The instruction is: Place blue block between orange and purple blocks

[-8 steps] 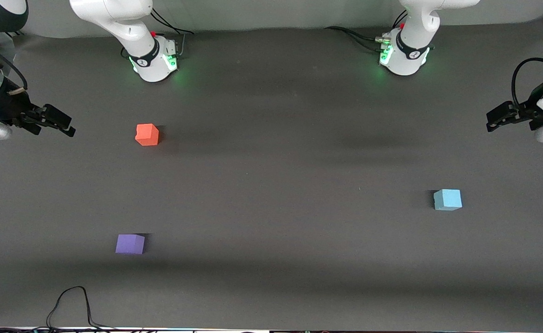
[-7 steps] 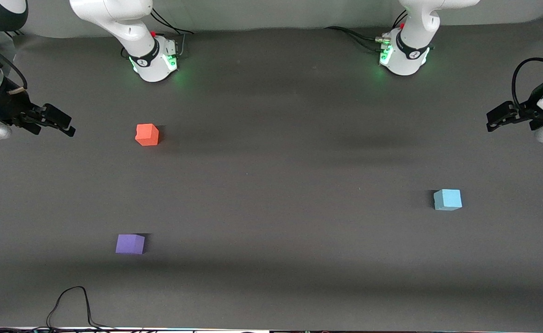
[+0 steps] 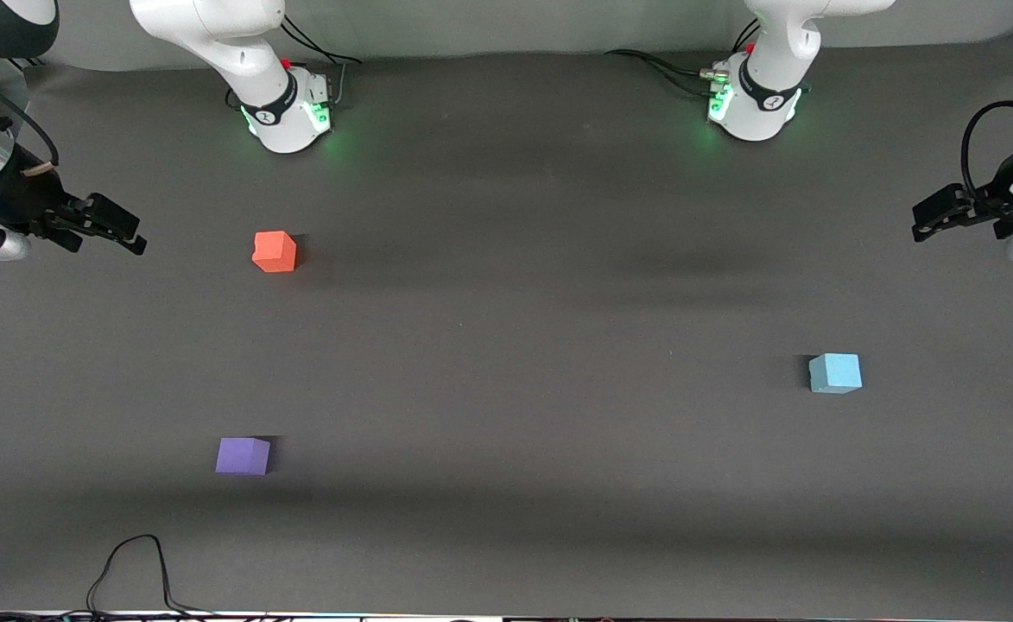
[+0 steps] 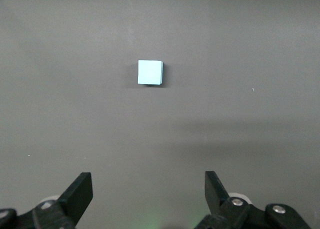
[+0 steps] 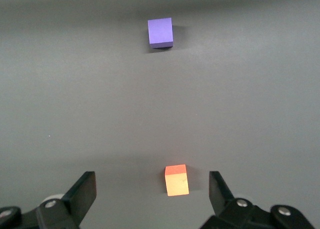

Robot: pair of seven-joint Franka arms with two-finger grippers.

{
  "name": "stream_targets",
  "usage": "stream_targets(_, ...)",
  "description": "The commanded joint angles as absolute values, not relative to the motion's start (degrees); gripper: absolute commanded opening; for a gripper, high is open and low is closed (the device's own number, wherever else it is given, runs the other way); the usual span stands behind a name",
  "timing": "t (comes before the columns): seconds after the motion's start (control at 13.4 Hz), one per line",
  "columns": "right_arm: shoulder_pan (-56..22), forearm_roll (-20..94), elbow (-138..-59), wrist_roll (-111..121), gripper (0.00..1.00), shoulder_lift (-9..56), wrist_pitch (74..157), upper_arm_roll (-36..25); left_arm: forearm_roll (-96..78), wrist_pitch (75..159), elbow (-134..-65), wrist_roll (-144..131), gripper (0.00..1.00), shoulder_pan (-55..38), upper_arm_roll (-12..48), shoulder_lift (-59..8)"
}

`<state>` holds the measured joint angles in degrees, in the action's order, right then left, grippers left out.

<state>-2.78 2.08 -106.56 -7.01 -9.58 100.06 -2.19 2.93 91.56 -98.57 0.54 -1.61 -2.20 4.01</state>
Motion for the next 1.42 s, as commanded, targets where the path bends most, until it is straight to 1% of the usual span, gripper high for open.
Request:
stream_targets(0.0,-3.3,3.1,-107.0,-5.7,1.00,-9.4,101.0,-2.8,3.0,89.8,-96.3,0.9,1.00,-1.0,-1.8,1.6)
stream_targets(0.37,-3.2,3.1,-107.8,-5.7,1.00,-9.9,100.7,-3.1,3.2,88.7,-95.3,1.1,1.00,-1.4,-1.8,0.5)
stream_targets(0.6,-3.3,3.1,-108.2,-5.7,1.00,-9.8,101.1,-3.4,2.8,89.5,-96.8,1.0,1.00,-0.9,-1.8,-1.4)
stream_targets(0.82,-3.3,3.1,-108.4,-5.7,1.00,-9.3,101.7,-3.4,2.5,95.7,-99.5,1.1,1.00,-0.8,-2.0,-5.1)
stream_targets(1.12,-3.3,3.1,-109.4,-5.7,1.00,-9.4,102.7,-3.4,2.5,104.2,-100.1,1.0,1.00,0.8,-2.0,-13.9)
stream_targets(1.35,-3.3,3.1,-109.7,-5.7,1.00,-9.5,102.9,-3.4,2.5,114.2,-105.4,1.0,1.00,1.2,-2.0,-18.4)
